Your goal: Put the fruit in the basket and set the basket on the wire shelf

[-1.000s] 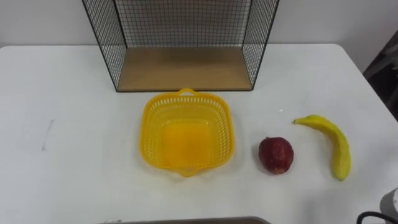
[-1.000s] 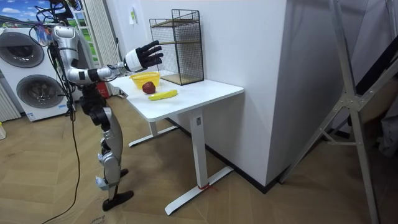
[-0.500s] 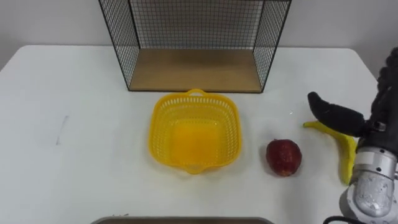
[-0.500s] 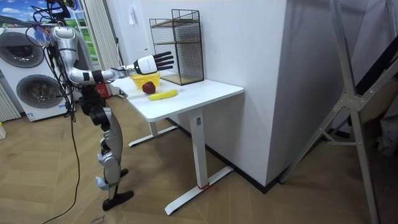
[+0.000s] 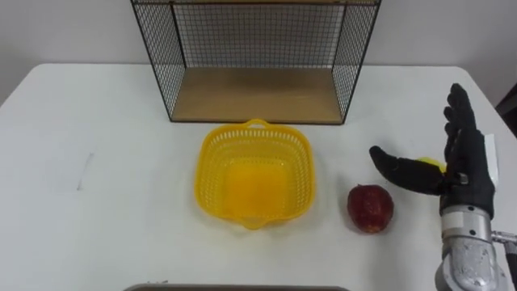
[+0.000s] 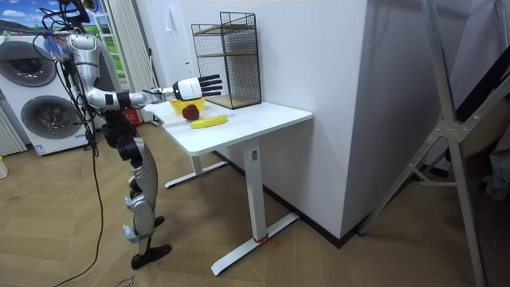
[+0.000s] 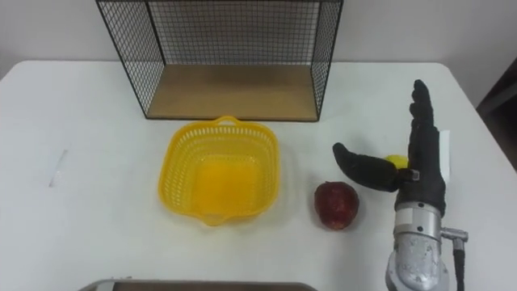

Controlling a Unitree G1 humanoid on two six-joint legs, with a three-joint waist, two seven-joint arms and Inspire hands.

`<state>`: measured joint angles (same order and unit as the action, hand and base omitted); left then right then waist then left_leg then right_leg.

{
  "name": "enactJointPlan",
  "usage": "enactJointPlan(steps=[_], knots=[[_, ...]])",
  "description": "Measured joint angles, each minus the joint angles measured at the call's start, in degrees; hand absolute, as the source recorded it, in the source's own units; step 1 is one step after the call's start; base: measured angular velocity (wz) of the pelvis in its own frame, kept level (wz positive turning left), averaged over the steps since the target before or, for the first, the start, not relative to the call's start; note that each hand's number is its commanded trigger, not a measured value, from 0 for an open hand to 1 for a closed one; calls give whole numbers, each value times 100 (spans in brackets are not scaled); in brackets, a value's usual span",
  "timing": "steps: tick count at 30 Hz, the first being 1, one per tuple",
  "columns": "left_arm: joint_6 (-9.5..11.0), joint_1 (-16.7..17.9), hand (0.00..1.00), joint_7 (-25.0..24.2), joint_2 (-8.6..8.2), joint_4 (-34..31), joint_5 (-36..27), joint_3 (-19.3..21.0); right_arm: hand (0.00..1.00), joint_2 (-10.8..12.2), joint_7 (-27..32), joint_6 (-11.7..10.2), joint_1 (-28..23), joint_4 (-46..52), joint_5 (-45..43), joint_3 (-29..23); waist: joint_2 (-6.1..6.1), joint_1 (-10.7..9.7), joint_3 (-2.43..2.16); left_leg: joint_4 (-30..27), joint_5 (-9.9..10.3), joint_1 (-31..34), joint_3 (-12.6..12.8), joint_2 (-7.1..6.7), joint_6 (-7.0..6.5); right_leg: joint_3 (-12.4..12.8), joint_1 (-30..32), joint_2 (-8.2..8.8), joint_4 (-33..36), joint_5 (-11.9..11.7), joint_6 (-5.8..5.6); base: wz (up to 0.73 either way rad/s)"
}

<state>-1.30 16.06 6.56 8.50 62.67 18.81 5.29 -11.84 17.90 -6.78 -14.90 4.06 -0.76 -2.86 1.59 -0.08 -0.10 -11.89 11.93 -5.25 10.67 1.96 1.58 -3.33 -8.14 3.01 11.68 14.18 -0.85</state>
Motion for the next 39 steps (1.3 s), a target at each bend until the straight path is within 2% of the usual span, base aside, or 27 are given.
enactJointPlan(steps=[3,7,15,21,30,39], knots=[[0,-8,0,2,-4,27,18,0,0,106,-40,15,-54,-180,-10,-6,19,-20,5,-5,0,-2,10,4,0,1,6,0,0,-1,2,-4],[0,-29,0,2,-3,28,90,1,0,128,-101,15,-96,-183,-43,-10,3,-30,2,-13,0,-2,21,4,0,19,13,0,-36,-1,3,-1],[-1,-80,0,-58,-1,50,94,-18,0,222,-692,15,-111,-189,-74,25,9,-99,-14,19,0,0,72,9,0,100,21,-13,-95,-18,8,-3],[23,-213,0,-92,10,148,85,-444,0,217,-1123,16,-109,-149,113,392,-22,-116,-21,12,0,106,132,34,0,155,189,-28,-1,-31,16,-7],[38,-189,0,-184,42,144,81,-706,0,230,-1388,45,-110,307,189,644,-56,-118,-15,12,0,113,171,39,0,169,227,-29,28,-31,16,-2],[28,-183,0,-232,48,206,83,-893,0,246,-1601,53,-151,311,278,834,-58,-115,-17,9,-1,163,170,42,-2,179,315,-33,103,-36,13,0]])
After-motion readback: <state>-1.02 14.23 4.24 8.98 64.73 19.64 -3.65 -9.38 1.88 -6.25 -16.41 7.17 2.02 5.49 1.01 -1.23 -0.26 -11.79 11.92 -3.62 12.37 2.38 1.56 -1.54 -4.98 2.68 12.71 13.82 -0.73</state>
